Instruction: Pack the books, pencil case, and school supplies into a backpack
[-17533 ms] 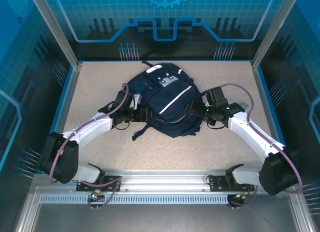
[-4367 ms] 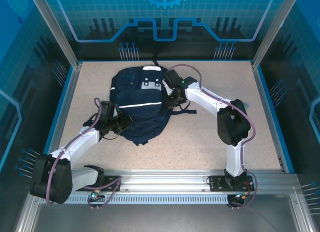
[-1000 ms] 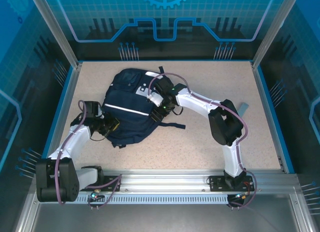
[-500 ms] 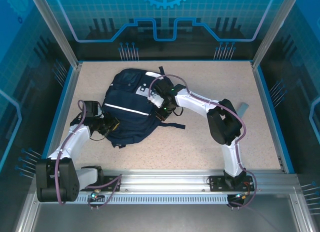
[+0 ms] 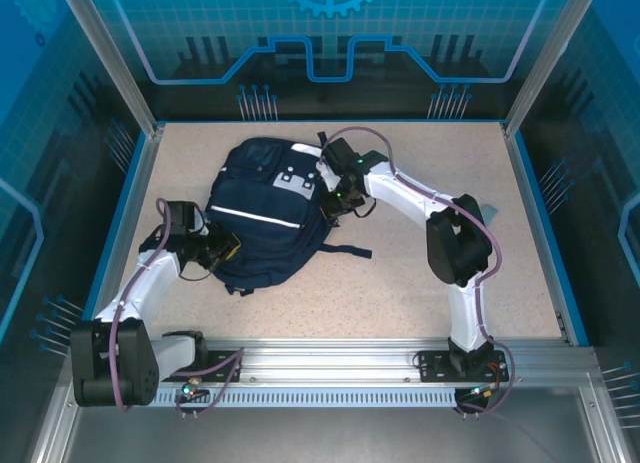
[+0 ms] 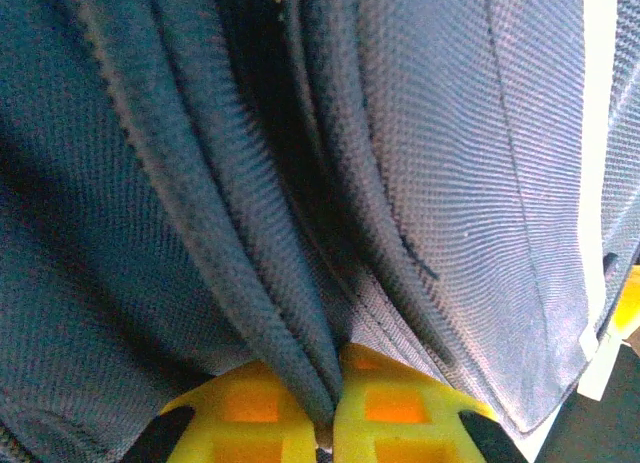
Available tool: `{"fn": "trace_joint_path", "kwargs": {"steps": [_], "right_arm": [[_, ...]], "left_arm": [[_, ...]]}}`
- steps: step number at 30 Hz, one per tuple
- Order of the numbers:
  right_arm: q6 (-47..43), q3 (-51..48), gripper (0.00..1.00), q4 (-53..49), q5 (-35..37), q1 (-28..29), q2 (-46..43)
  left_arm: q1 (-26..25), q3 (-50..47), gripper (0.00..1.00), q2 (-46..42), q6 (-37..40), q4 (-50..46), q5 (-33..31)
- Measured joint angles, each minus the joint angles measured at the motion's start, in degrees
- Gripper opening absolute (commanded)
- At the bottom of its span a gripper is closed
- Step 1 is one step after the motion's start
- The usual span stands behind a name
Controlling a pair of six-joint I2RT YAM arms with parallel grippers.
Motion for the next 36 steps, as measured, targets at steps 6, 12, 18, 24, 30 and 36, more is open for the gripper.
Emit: {"fn": "trace_joint_path", "kwargs": {"steps": [6, 12, 18, 24, 30, 36], "right_arm": [[3.2, -1.7, 0.65, 1.0, -0.9, -1.6, -2.1], [3.1, -3.9, 0.80, 5.4, -9.8, -1.2, -6.2], [2.9, -4.2, 0.82, 8.6, -15.4, 1.0, -5.6], [2.8, -2.5, 0.83, 9.1, -17.6, 2.8, -1.2], [2.9, 2.3, 0.83, 7.8, -14.9, 4.3, 3.0], [2.9, 4.2, 0.83, 7.3, -11.6, 5.6, 4.7]], "left_arm": [[0.1, 0.3, 0.27, -0.9, 1.4, -1.0, -0.1], [0.2, 0.4, 0.28, -1.2, 1.5, -1.5, -0.2], [0.3, 0.4, 0.27, -1.2, 1.5, -1.5, -0.2], [0.3, 0.4, 0.28, -1.2, 1.3, -1.4, -0.2], [0.3, 0.4, 0.28, -1.2, 1.2, -1.4, -0.2], [0.3, 0.4, 0.28, -1.2, 1.1, -1.4, -0.2]]}}
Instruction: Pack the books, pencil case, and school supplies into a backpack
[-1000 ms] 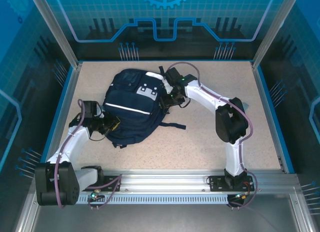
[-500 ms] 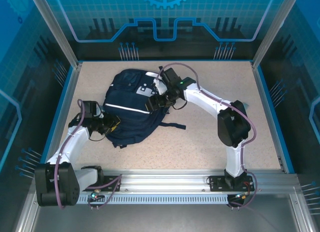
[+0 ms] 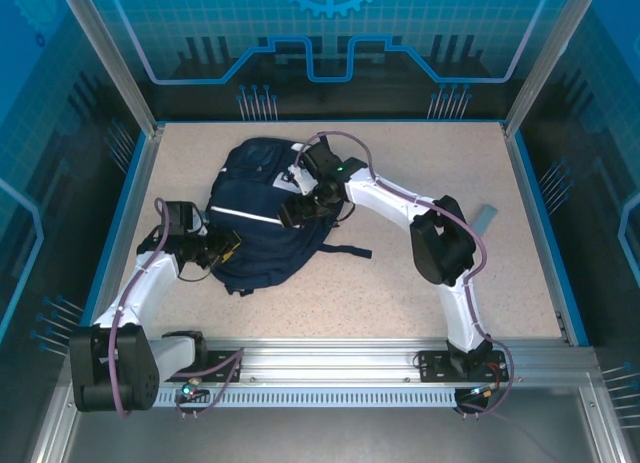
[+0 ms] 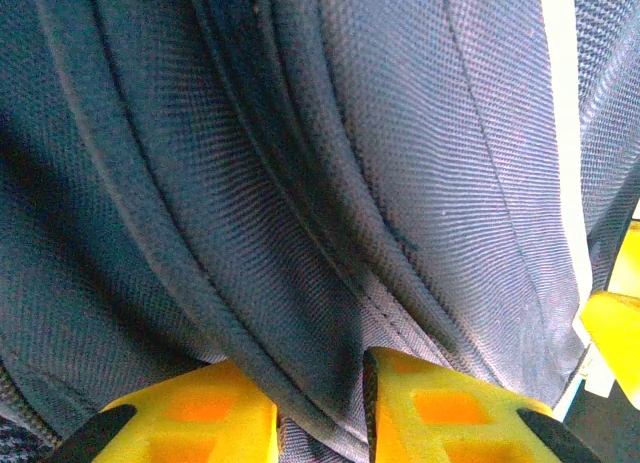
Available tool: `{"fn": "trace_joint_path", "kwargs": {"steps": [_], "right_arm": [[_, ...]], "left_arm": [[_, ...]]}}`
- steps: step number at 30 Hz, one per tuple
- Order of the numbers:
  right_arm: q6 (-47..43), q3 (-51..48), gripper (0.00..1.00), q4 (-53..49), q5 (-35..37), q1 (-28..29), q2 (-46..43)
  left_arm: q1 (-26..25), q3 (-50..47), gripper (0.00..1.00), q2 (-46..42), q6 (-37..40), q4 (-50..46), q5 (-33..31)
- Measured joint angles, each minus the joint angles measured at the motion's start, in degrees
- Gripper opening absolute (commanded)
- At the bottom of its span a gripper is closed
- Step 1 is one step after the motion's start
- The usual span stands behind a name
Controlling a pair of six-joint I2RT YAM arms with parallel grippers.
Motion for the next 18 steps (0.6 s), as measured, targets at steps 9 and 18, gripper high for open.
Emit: {"fn": "trace_joint_path", "kwargs": {"steps": [9, 18], "right_arm": [[-0.8, 5.4, 0.83, -5.1, 5.2, 2.2, 3.0], [-0.9, -6.4, 0.82, -2.3, -6.4, 2.1, -5.5]], "left_arm": [[0.1, 0.0, 0.28, 0.1, -0.1, 0.0, 0.0], [0.2, -0.4, 0.28, 0.4, -0.7, 1.0, 0.0]]}}
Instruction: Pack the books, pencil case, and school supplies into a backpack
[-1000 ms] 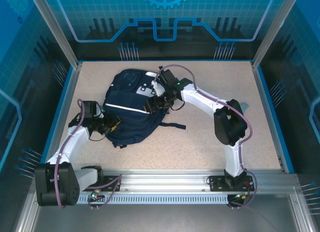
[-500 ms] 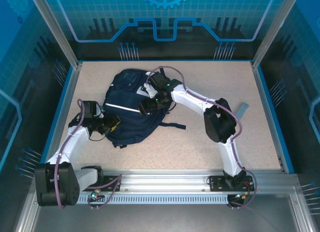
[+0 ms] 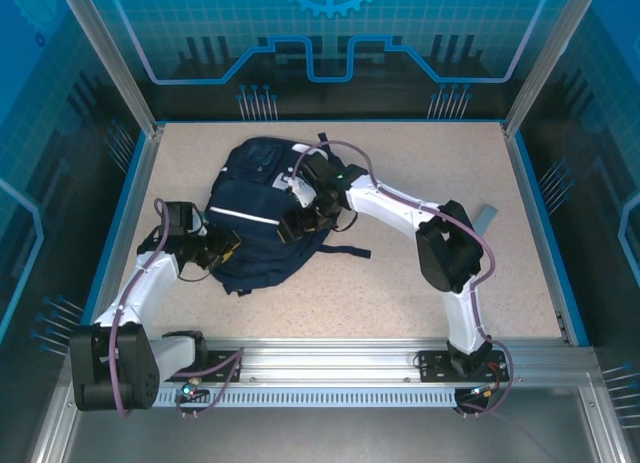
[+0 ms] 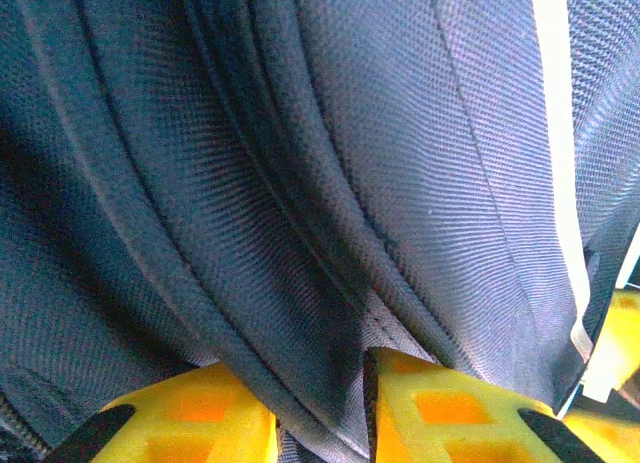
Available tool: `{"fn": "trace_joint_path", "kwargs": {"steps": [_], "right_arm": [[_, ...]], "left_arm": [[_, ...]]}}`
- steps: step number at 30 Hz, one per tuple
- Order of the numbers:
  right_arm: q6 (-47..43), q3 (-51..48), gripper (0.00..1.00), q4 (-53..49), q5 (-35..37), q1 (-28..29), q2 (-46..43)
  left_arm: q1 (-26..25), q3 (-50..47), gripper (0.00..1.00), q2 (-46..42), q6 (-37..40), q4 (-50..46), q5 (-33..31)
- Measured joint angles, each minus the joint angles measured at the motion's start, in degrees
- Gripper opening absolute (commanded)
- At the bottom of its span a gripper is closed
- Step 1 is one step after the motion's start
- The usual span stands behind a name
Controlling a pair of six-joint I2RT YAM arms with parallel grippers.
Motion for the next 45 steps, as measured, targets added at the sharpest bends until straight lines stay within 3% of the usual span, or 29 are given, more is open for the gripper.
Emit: {"fn": "trace_joint_path", "kwargs": {"steps": [3, 6, 19, 22, 30, 37, 41, 45], "right_arm": [[-0.6, -1.0, 0.79, 0.2, -3.4, 0.2, -1.0], [-1.4, -2.4, 0.68, 0.6, -4.9, 0.3, -1.2], [-5.7, -3.3, 0.24, -0.9, -1.8, 1.2, -1.2], [-6.0, -3.3, 0.19, -1.2, -1.2, 2.2, -1.2], [-5.9, -3.3, 0.16, -0.5, 0.1, 5.5, -1.2], [-2.5, -4.3, 0.21, 2.0, 1.4, 6.4, -2.0], [0.4, -7.8, 0.27, 3.7, 3.6, 5.5, -5.8], [3.7, -12.3, 0.42, 5.6, 5.3, 2.2, -12.0]], "left_arm": [[0.0, 0.0, 0.29, 0.2, -0.6, 0.3, 0.0], [0.0, 0.0, 0.29, 0.2, -0.7, 0.3, 0.0], [0.0, 0.0, 0.28, 0.2, -0.8, 0.3, 0.0], [0.0, 0.0, 0.28, 0.2, -0.8, 0.5, 0.0], [-0.2, 0.0, 0.25, 0.9, -1.3, 1.0, 0.5], [-4.0, -0.1, 0.24, 1.2, -3.5, 2.8, 0.0], [-6.1, -0.1, 0.28, 1.2, -4.6, 3.5, -0.2], [-6.5, 0.0, 0.37, 0.1, -4.6, 2.1, -1.6]]}}
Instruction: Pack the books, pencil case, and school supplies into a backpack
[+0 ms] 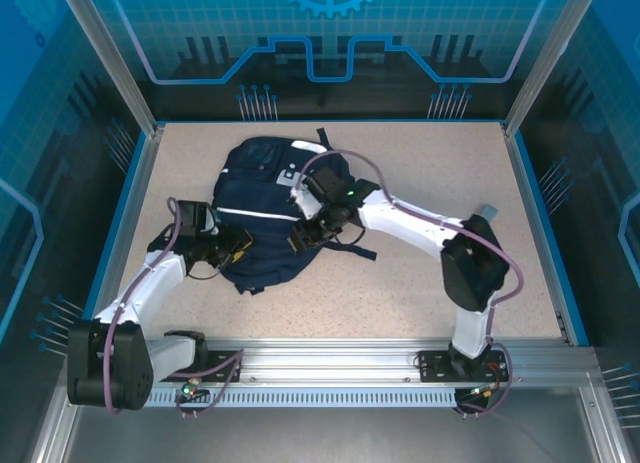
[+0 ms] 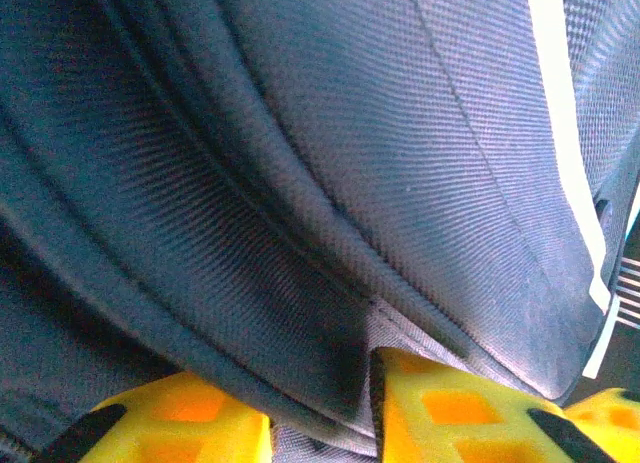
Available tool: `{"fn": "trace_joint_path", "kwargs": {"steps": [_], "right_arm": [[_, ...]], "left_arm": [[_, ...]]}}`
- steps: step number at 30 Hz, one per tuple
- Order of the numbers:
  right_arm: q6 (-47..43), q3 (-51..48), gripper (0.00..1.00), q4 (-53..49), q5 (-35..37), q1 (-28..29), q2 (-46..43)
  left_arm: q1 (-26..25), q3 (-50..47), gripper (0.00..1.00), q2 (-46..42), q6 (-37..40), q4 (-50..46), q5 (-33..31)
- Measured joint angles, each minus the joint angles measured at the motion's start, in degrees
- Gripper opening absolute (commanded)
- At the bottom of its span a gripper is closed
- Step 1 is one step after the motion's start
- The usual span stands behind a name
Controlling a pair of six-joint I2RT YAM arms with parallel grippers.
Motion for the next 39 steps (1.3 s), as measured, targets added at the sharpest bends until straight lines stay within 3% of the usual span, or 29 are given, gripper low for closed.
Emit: {"fn": "trace_joint_path", "kwargs": {"steps": [4, 8, 13, 25, 30, 39], "right_arm": [[3.6, -4.8, 0.56, 2.3, 0.6, -5.2, -6.5], [8.1, -8.3, 0.71, 3.9, 1.0, -9.2, -10.3], [11.6, -10.6, 0.83, 5.5, 2.2, -10.3, -11.4], [17.4, -11.3, 0.86, 8.3, 0.3, -12.0, -11.3], [18.2, -11.3, 0.85, 8.1, 0.7, -12.2, -10.5], [18.5, -11.3, 0.84, 7.0, 1.1, -12.2, -9.9]], "left_arm": [[-0.3, 2.3, 0.47, -3.6, 0.7, -4.6, -3.8], [-1.7, 5.9, 0.50, -7.3, 1.0, -7.6, -6.6], [-8.1, 8.3, 0.50, -7.9, 0.7, -7.5, -9.6], [-32.8, 16.3, 0.46, 5.9, -0.7, -8.1, -23.6], [-37.3, 20.3, 0.43, 11.0, -0.3, -9.7, -29.3], [-40.5, 24.4, 0.37, 18.3, 0.8, -13.2, -35.3]]}}
